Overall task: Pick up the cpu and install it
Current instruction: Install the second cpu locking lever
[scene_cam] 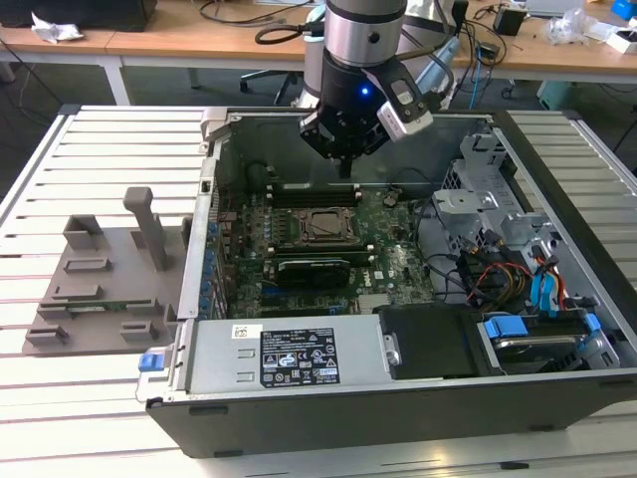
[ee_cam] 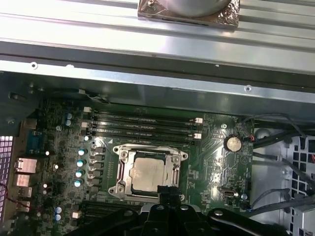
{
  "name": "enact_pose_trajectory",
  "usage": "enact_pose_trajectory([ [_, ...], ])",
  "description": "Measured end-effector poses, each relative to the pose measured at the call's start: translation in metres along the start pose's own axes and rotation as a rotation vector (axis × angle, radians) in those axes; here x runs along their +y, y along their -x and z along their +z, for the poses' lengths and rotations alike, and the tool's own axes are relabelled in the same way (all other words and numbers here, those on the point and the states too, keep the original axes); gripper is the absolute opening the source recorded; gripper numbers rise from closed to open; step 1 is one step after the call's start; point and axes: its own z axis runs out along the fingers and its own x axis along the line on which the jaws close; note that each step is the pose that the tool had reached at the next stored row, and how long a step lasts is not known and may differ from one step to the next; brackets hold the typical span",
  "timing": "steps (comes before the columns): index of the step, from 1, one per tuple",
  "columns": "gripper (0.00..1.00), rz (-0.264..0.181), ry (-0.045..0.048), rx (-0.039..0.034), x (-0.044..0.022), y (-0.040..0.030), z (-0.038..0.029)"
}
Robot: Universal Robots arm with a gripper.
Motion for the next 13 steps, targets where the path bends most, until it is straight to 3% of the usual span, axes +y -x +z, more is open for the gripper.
enact_pose_trajectory([
  [13,0.11,0.0,0.0,0.0,-0.0078,-0.0012,0.0025],
])
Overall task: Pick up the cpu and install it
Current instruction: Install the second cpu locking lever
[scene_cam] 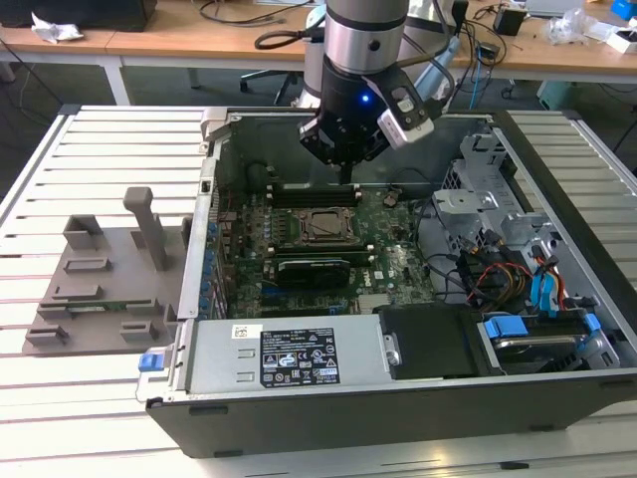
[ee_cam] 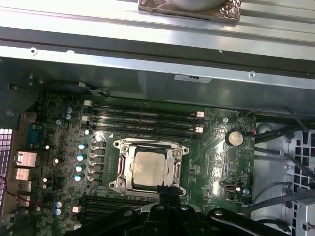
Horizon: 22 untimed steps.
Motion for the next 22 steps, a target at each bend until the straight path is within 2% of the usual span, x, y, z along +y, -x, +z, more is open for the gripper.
enact_pose_trajectory([
  [22,0.11,0.0,0.0,-0.0001,-0.009,-0.001,0.0038],
])
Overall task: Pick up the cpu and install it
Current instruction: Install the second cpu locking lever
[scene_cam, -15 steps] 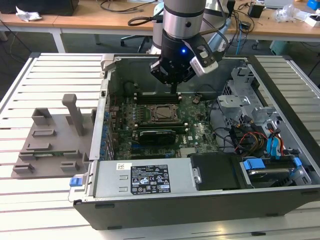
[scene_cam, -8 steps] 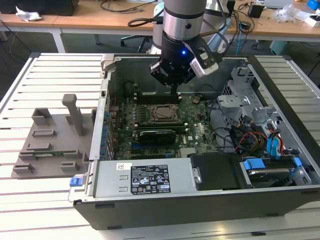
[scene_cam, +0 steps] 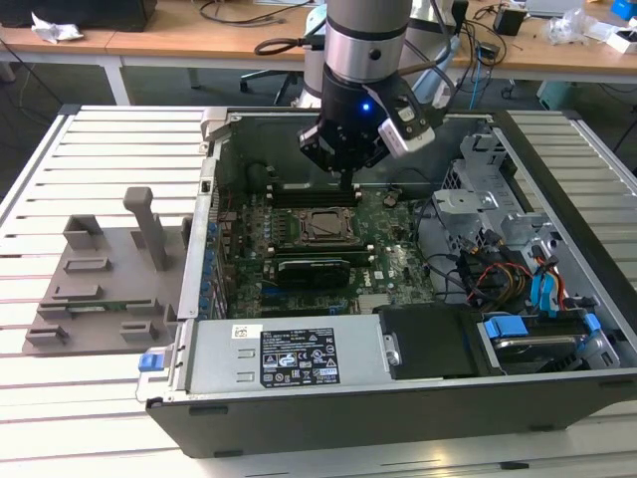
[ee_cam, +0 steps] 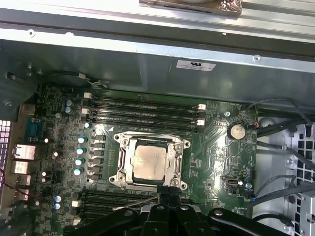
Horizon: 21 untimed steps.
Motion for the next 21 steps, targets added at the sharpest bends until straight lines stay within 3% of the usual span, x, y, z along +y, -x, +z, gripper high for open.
enact_pose_trajectory([
  [9,0.11,0.0,0.0,0.0,-0.0023,-0.0003,0.0029],
  [16,0.11,0.0,0.0,0.0001,-0.0057,-0.0009,0.0135],
  [21,0.11,0.0,0.0,0.0001,-0.0105,-0.0016,0.0152],
])
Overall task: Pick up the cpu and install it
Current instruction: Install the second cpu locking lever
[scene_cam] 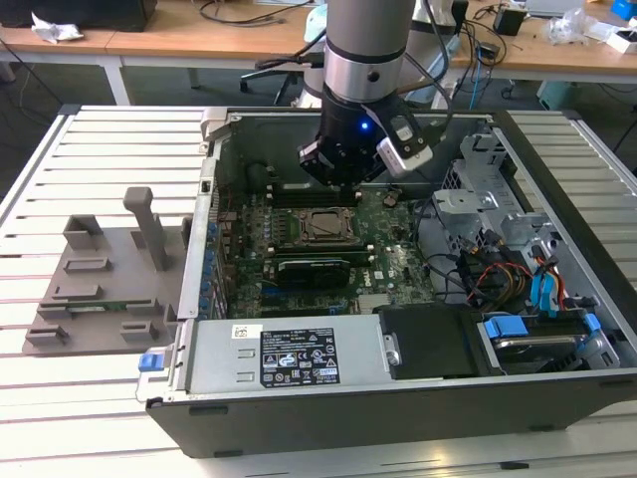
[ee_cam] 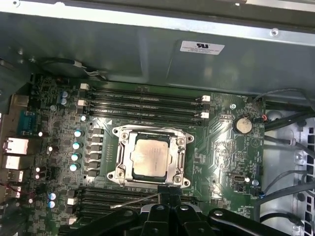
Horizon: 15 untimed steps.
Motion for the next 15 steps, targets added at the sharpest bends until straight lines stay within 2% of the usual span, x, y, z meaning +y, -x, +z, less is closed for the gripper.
enact_pose_trajectory([
  [7,0.11,0.0,0.0,0.0,-0.0044,-0.0006,0.0023],
  [15,0.11,0.0,0.0,0.0,-0.0062,-0.0008,0.0047],
])
